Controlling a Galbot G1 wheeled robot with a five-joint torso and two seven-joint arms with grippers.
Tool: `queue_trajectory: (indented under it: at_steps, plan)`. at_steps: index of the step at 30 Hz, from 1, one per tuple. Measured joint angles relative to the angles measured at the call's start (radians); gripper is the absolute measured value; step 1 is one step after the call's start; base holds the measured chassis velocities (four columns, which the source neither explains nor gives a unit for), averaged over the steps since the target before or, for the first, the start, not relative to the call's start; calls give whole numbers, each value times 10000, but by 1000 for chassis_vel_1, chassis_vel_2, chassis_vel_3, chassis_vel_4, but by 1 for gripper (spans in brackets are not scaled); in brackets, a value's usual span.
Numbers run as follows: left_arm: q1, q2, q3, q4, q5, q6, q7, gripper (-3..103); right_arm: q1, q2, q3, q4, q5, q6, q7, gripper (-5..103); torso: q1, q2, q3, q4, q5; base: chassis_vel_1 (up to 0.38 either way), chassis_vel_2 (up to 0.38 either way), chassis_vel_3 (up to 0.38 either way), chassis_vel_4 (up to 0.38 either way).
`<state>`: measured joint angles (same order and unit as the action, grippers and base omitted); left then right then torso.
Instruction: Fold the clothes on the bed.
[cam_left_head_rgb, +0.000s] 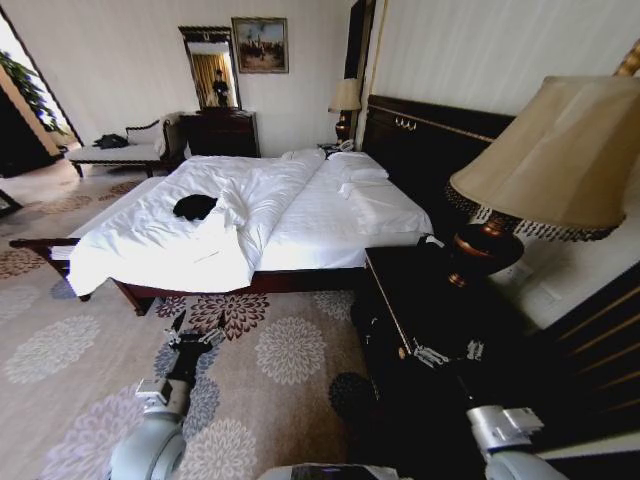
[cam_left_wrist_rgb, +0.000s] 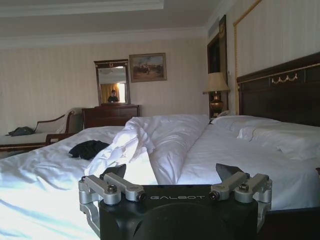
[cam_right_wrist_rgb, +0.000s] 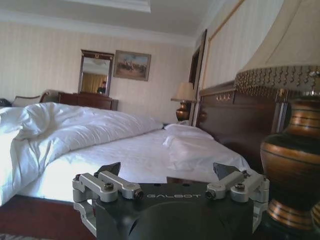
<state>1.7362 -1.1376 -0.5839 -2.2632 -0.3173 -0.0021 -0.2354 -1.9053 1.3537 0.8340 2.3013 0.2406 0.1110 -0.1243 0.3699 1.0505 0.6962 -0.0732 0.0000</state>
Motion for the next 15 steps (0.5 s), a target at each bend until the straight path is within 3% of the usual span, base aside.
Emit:
queue_trajectory:
  at_steps: [3, 15]
  plan:
    - [75, -3, 64, 21, 83, 9, -13, 100, -50, -16, 59, -123, -46, 302, -112, 100, 0, 0, 0, 0, 1, 0, 0, 0, 0]
    - [247, -93, 238, 23, 349, -5, -15, 100, -25, 21, 53, -190, -25, 345, -125, 100, 0, 0, 0, 0, 0, -61, 66, 59, -61]
